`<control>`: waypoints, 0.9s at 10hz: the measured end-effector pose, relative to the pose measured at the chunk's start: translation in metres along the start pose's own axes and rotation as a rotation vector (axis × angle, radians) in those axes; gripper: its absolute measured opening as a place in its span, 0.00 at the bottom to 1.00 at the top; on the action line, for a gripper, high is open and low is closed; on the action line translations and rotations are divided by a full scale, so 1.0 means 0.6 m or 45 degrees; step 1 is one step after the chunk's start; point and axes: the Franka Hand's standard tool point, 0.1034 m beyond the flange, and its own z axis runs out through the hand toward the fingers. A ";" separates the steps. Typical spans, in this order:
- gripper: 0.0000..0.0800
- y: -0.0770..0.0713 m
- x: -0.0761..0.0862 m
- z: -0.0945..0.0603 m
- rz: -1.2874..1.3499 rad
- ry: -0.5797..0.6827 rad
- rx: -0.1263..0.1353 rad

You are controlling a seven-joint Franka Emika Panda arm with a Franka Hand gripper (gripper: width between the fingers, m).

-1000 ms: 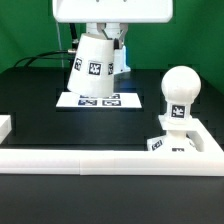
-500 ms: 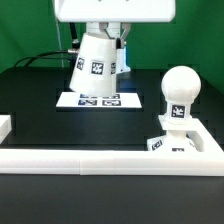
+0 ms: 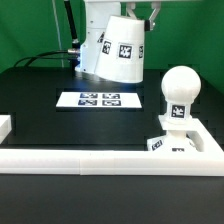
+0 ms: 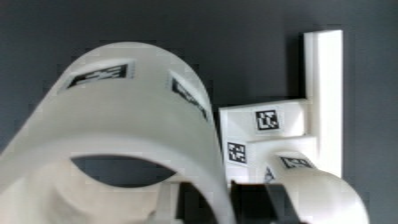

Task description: Assemble lamp

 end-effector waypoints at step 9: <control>0.06 -0.058 0.030 -0.043 -0.011 -0.004 0.022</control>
Offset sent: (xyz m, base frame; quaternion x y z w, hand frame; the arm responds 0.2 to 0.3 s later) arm 0.0000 0.0000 0.0000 0.0000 0.0000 0.0000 1.0000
